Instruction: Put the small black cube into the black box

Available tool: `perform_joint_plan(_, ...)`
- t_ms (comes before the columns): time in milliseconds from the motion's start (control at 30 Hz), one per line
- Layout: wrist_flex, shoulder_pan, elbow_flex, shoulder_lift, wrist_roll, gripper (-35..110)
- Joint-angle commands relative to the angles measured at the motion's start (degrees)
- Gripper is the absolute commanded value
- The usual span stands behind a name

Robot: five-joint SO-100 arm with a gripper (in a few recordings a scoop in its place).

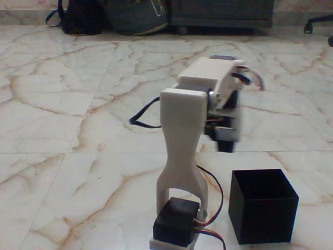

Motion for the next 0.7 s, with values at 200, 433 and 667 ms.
perform_joint_plan(200,0.2,12.1,-0.9,0.5,-8.4,0)
perform_joint_plan(433,0.1,14.9,0.8,0.7,-10.6,3)
perform_joint_plan(667,0.4,13.5,0.4,2.6,-9.5,7)
